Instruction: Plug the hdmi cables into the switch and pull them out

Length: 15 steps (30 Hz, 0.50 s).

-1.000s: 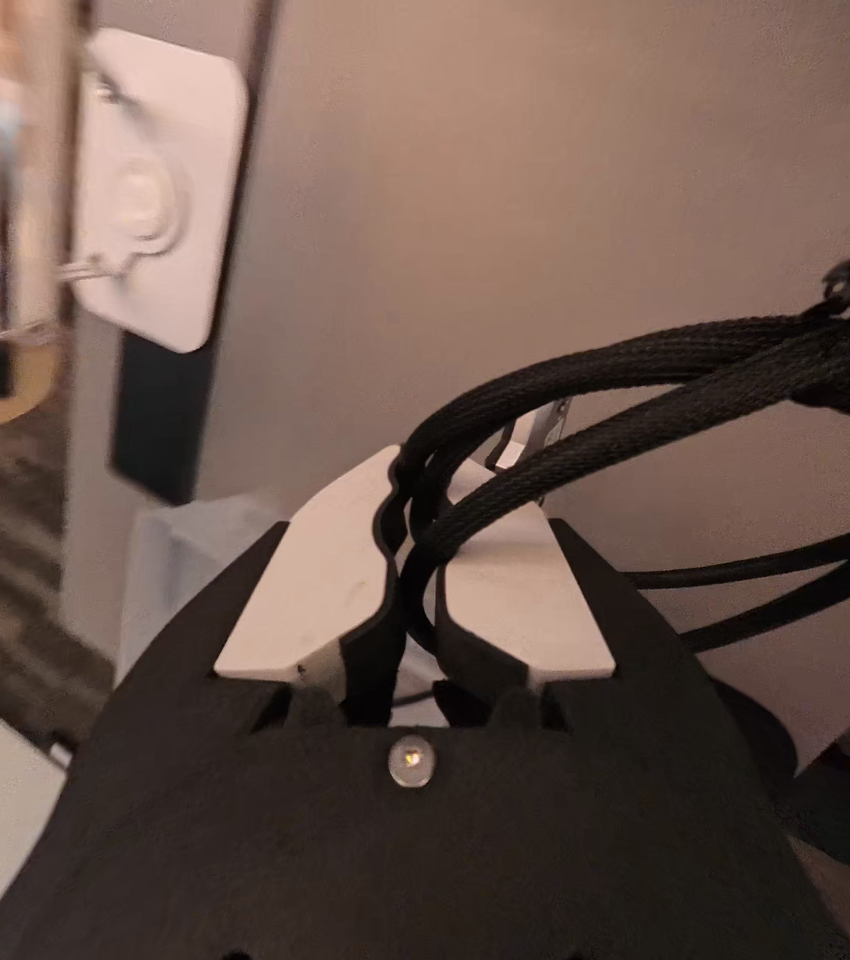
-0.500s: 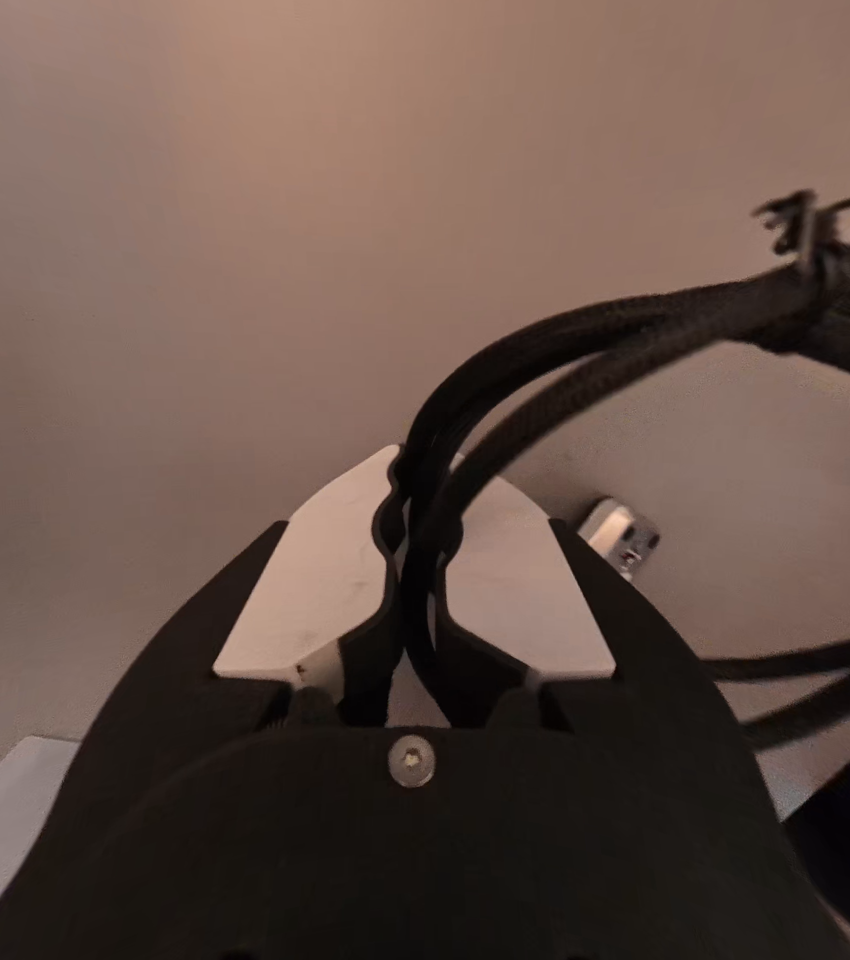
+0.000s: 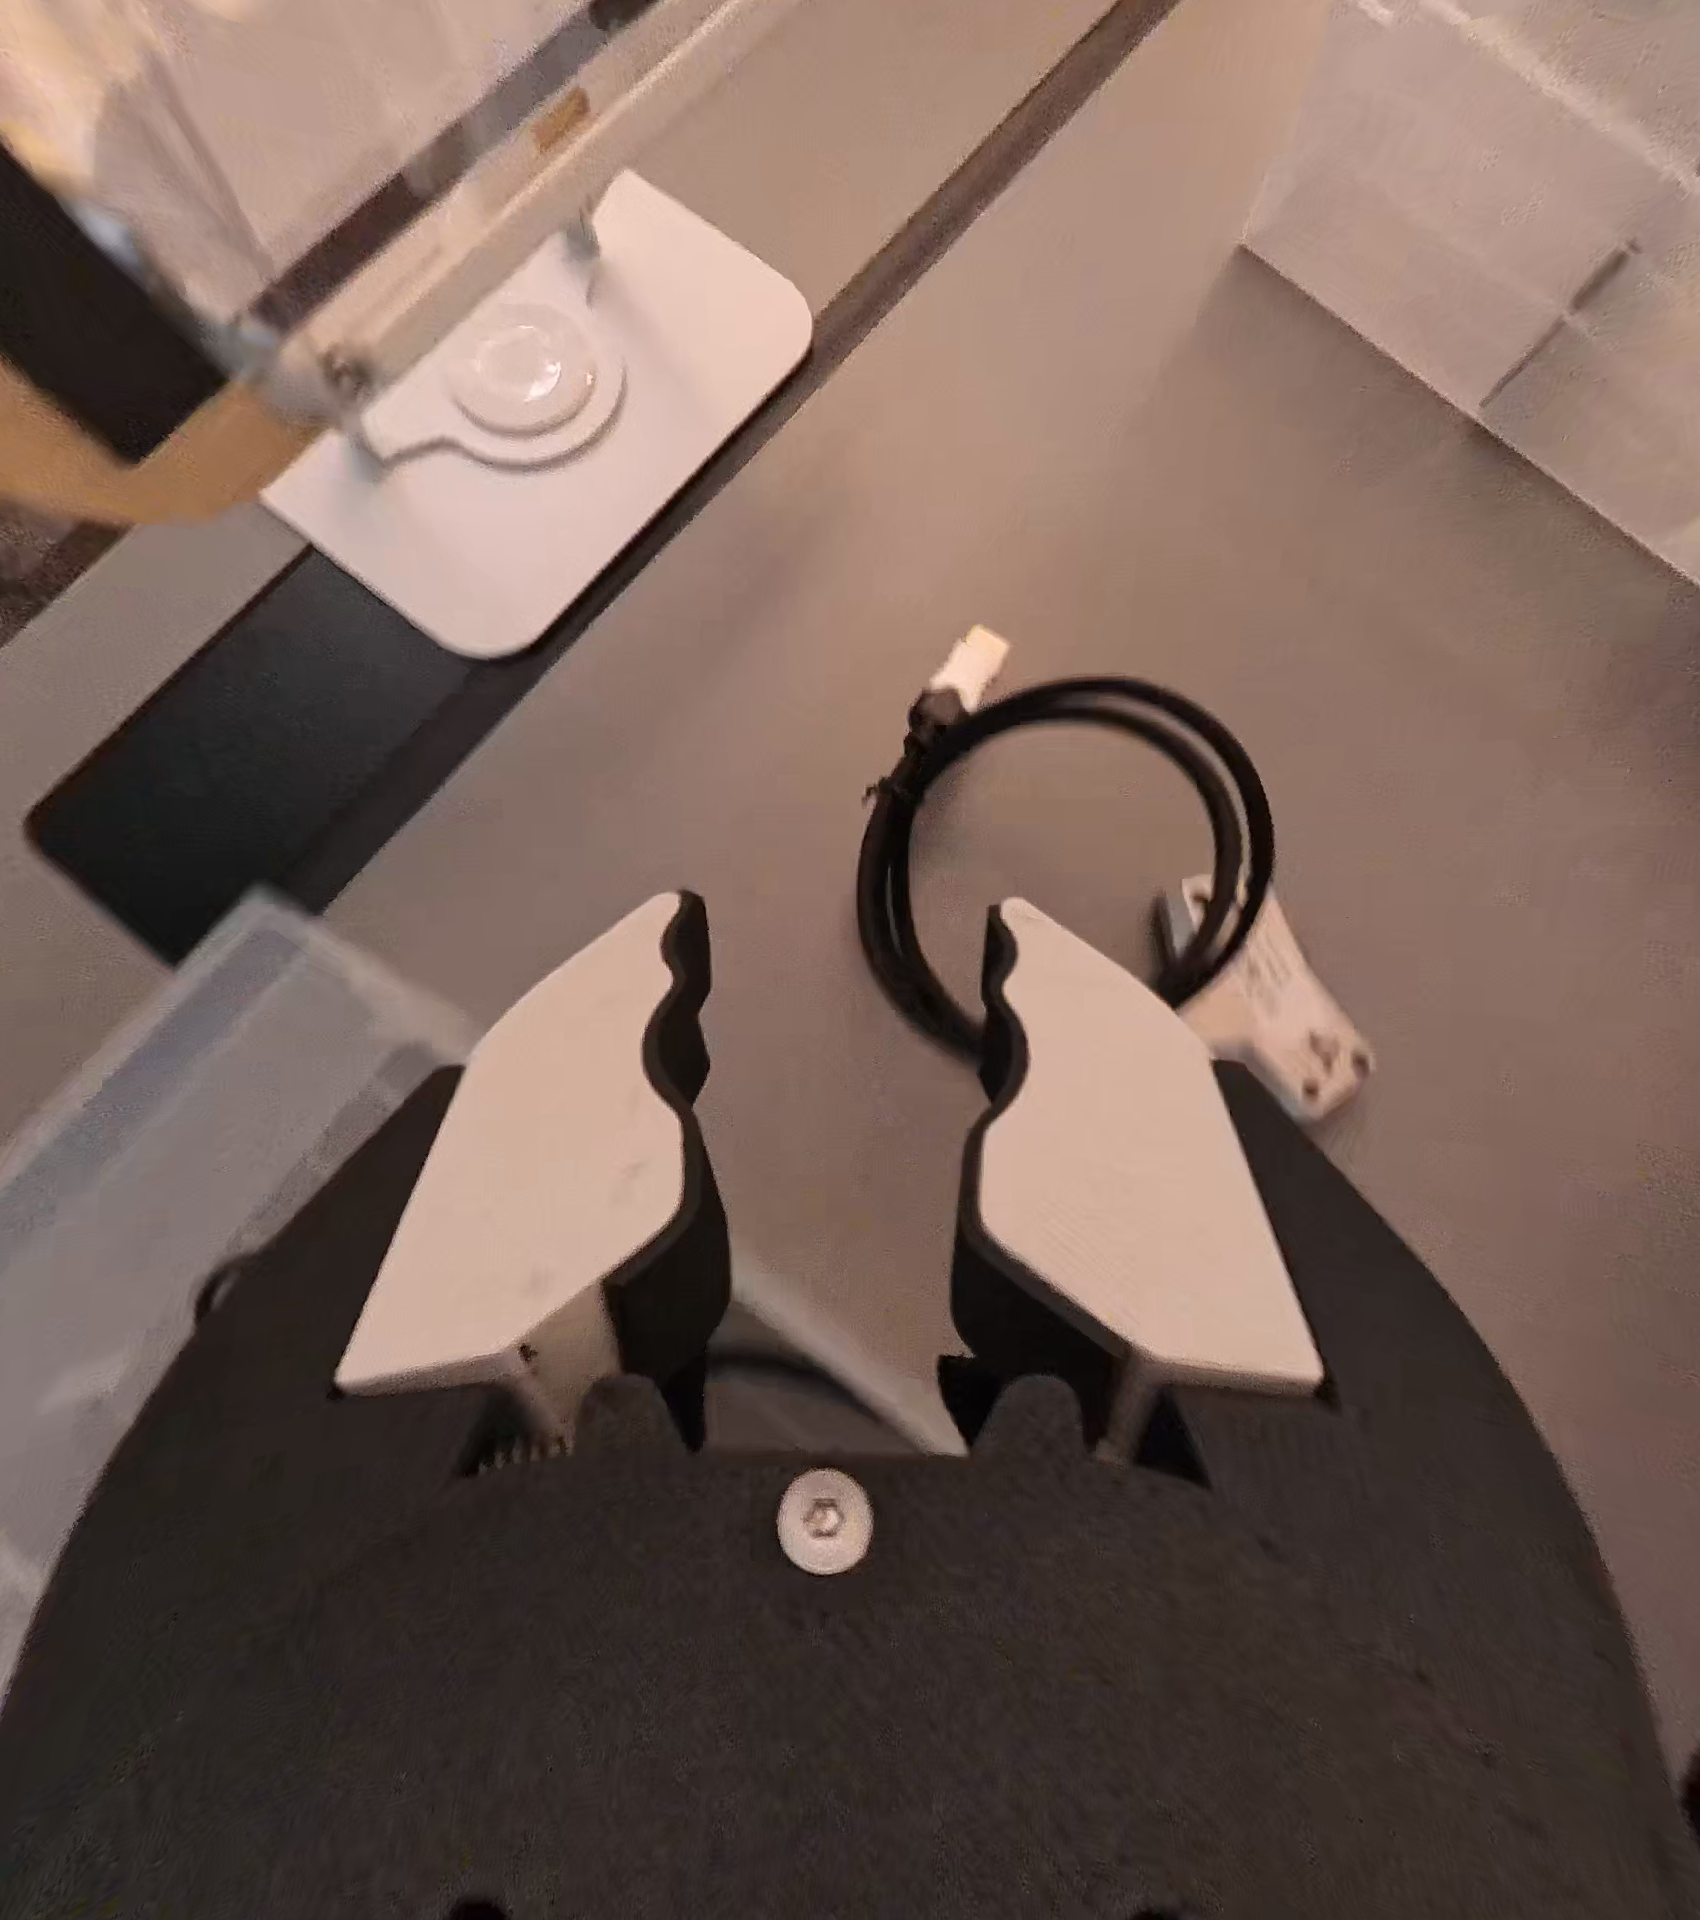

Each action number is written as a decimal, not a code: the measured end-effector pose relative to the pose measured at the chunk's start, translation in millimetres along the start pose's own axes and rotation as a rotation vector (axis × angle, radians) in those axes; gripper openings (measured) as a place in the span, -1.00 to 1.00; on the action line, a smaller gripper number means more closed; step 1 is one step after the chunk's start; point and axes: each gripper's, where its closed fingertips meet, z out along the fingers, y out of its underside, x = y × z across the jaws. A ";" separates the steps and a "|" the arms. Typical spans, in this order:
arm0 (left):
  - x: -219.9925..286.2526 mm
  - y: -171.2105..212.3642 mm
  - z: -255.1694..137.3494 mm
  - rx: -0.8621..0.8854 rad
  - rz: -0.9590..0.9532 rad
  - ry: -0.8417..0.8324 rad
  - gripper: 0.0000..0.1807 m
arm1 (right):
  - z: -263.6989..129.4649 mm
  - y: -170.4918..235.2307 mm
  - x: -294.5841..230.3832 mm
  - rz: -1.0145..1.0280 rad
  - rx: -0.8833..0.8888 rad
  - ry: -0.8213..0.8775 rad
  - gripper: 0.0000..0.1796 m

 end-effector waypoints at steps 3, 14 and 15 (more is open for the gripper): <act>9.2 56.2 -41.2 -0.049 0.010 0.005 -0.39 | -3.0 -4.9 -0.8 0.003 0.019 -0.010 -0.64; 59.2 201.5 -62.9 -0.105 0.116 -0.109 -0.60 | -0.3 -11.7 -14.5 -0.008 0.034 -0.055 -0.64; 58.0 207.1 -61.2 -0.118 0.104 -0.118 -0.59 | -0.1 -11.7 -16.2 -0.015 0.032 -0.060 -0.64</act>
